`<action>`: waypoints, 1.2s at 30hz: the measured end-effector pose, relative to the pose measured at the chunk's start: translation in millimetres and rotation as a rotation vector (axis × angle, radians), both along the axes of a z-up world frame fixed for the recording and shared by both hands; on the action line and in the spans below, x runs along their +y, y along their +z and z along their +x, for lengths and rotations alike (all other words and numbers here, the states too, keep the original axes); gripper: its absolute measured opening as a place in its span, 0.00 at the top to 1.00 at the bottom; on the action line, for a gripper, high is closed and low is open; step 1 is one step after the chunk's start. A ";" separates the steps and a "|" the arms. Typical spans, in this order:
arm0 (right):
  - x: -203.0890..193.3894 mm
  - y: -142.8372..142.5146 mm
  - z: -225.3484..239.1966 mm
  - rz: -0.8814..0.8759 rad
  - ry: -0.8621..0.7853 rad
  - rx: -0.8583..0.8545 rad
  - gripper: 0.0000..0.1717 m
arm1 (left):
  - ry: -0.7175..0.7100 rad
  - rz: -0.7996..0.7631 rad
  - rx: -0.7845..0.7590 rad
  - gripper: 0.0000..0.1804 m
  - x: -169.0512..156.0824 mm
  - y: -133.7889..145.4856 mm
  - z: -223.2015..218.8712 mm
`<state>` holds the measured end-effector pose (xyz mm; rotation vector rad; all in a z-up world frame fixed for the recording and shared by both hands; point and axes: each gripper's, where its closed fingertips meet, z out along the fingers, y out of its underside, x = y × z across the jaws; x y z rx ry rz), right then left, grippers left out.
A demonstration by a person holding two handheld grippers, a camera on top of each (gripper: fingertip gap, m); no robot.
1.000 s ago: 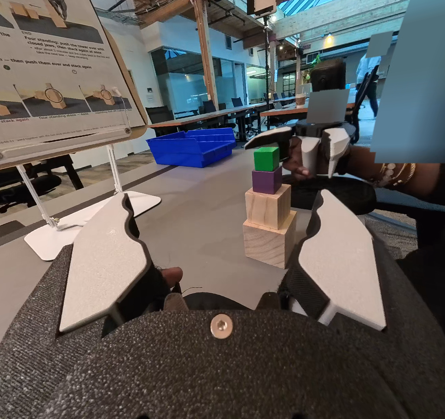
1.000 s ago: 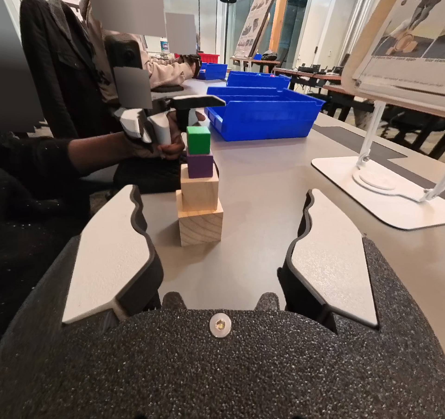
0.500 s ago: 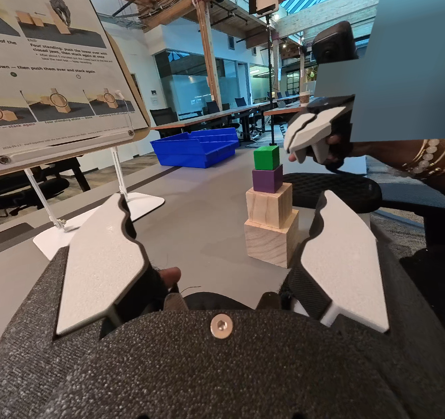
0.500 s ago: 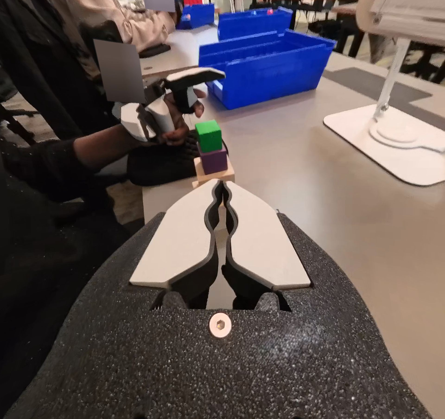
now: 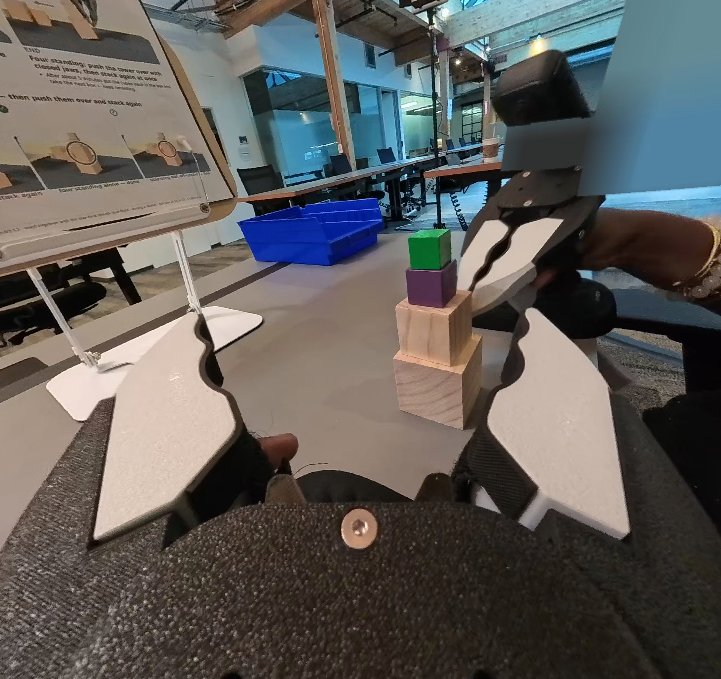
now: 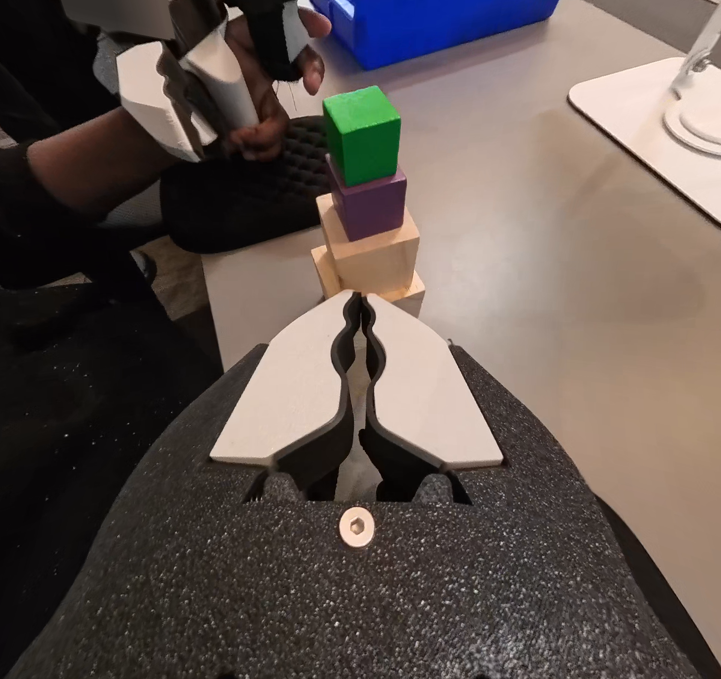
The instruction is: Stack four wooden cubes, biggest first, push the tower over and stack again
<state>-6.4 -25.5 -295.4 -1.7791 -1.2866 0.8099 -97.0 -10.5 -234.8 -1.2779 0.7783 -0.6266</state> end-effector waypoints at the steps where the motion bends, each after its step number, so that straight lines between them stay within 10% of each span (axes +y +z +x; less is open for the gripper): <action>1: 0.9 -2.0 -3.1 -0.011 -0.002 -0.007 1.00 | -0.001 -0.003 0.000 0.23 0.1 -0.1 0.0; 18: 20.8 7.7 -51.0 -0.018 0.011 0.039 1.00 | 0.015 -0.024 -0.011 0.21 3.6 -0.7 -2.1; 28: 25.4 18.5 -32.2 0.150 0.038 0.040 0.38 | 0.007 -0.017 -0.014 0.22 2.0 0.2 -2.0; 36: 10.8 11.6 -11.1 0.148 0.238 -0.206 0.35 | 0.010 -0.016 -0.010 0.22 2.0 -0.1 -1.9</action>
